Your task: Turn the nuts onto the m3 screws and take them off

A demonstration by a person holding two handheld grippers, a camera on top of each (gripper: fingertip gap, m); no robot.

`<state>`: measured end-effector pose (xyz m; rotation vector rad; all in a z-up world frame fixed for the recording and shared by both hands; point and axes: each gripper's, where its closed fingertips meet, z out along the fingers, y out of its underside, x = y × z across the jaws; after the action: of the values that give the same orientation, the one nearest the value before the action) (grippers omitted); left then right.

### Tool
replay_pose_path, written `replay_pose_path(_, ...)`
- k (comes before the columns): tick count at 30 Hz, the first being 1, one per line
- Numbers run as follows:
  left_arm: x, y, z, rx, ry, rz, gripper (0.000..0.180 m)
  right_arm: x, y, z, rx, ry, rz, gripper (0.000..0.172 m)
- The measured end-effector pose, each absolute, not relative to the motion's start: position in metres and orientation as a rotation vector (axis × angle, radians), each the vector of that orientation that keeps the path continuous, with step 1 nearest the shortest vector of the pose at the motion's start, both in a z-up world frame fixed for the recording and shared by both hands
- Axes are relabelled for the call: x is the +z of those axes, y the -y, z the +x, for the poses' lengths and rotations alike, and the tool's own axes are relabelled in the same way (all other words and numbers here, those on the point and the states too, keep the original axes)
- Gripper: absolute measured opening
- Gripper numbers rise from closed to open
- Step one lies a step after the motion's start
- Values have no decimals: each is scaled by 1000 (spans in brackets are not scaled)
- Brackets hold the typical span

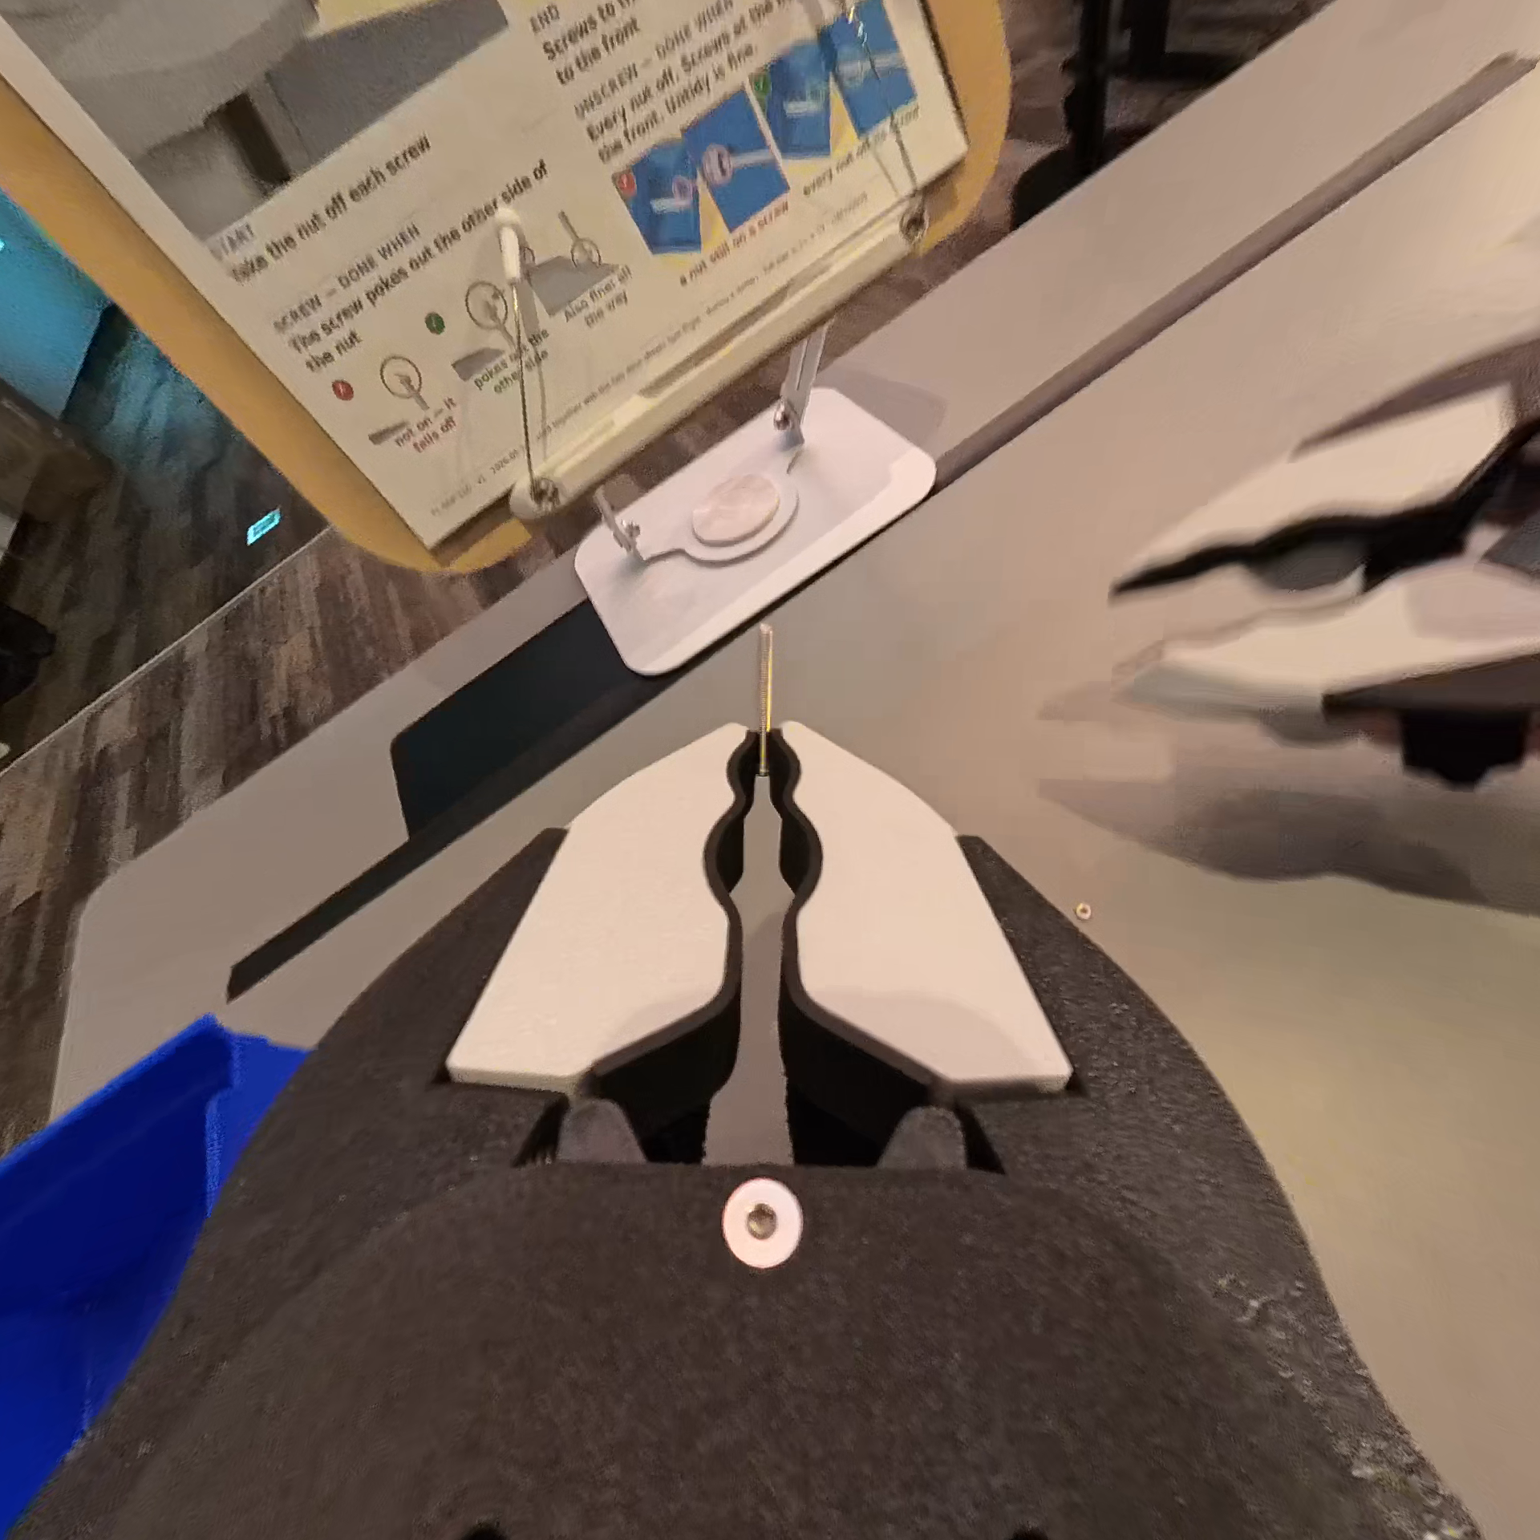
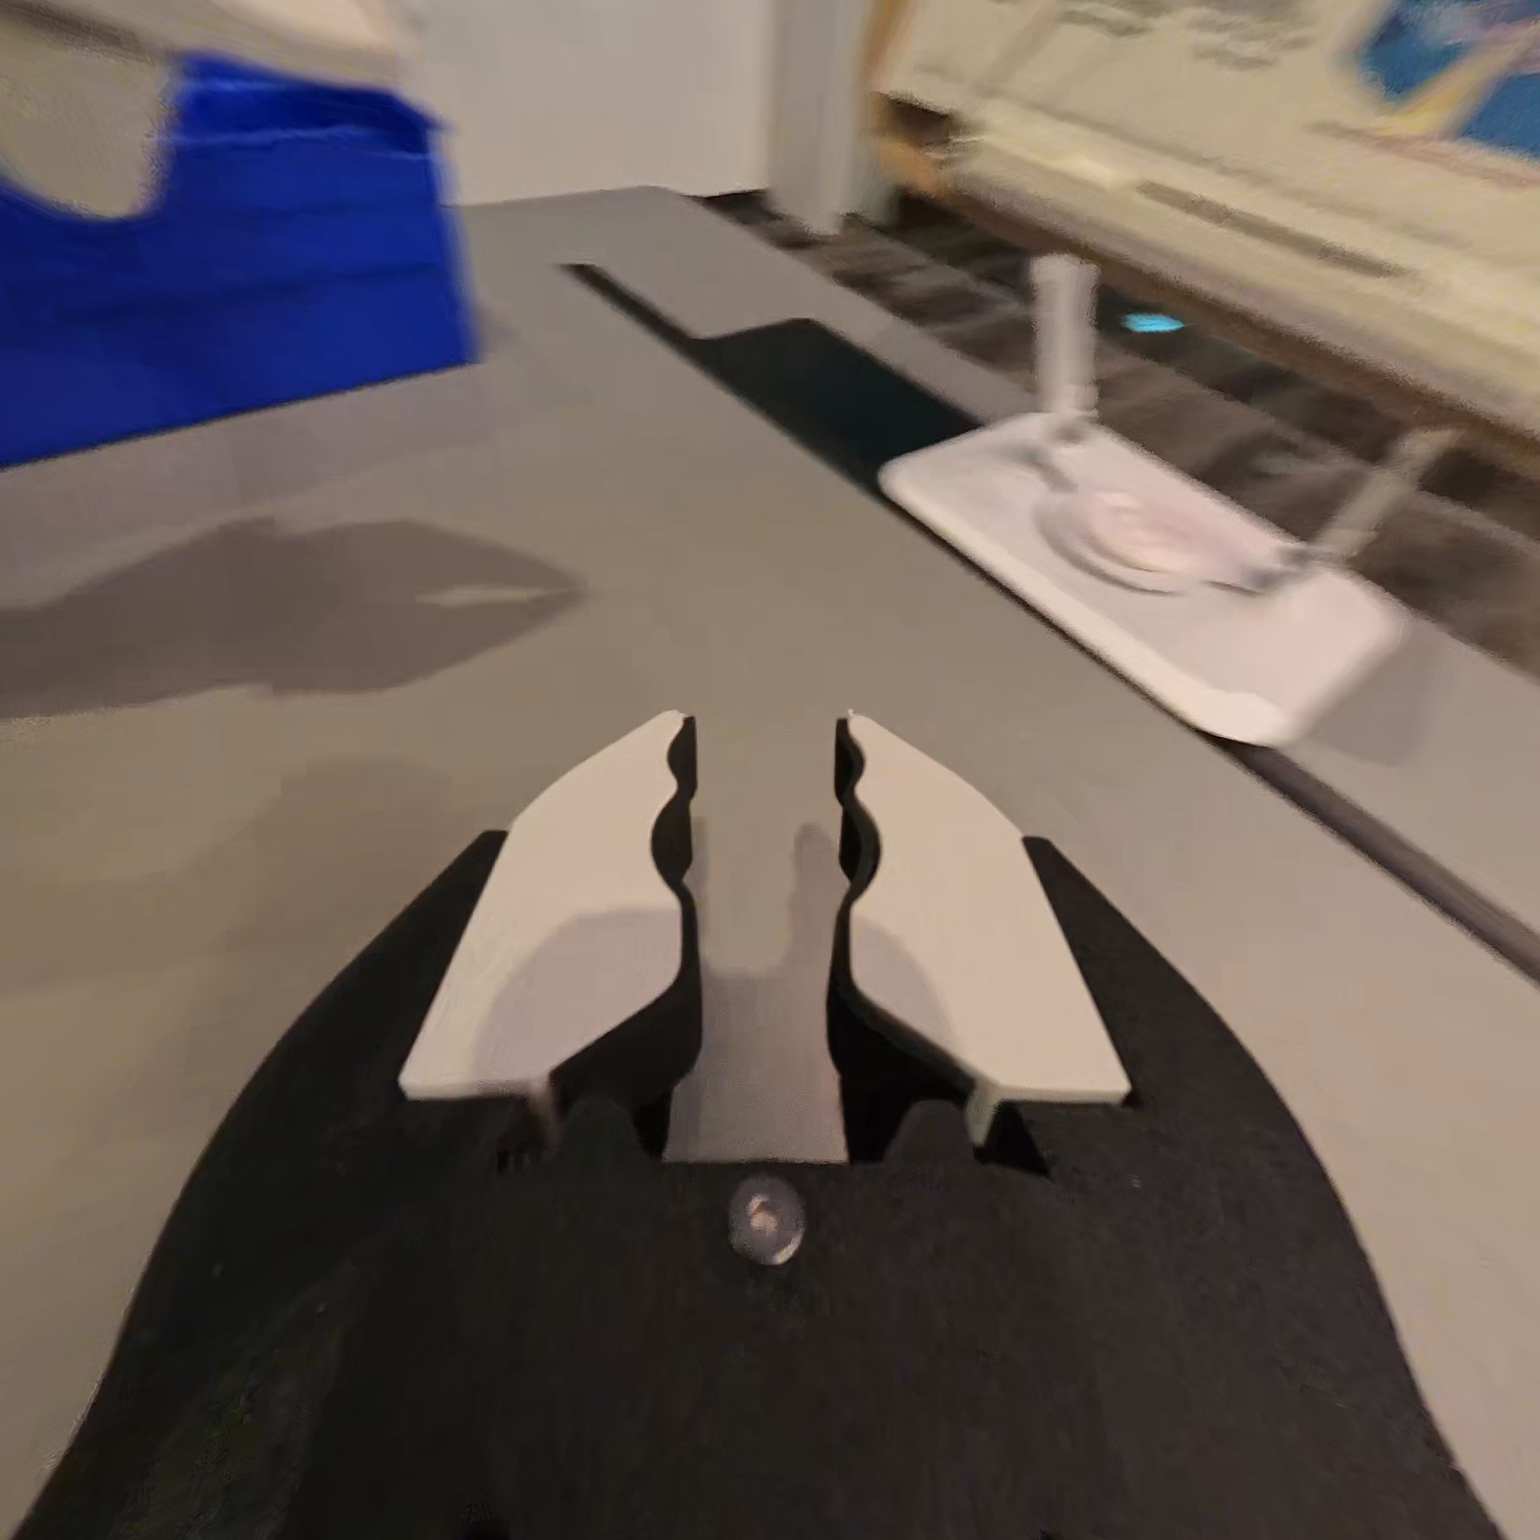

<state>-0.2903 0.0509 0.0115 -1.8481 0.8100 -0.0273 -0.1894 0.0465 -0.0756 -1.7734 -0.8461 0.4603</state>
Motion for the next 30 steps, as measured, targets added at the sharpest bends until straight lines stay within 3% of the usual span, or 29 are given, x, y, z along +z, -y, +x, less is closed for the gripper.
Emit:
replay_pose_path(3, 29, -62, -286, -35, -834, -1810, 3, -95, -17, -221, 684, 1060, -1793, 26)
replay_pose_path(11, 51, -75, -279, -232, -756, -1764, 3, -144, -12, -231, 455, 1303, -1924, 22)
replay_pose_path(30, 25, -83, -290, -340, -753, -1812, 2, -154, -4, -239, 534, 1424, -1962, 10)
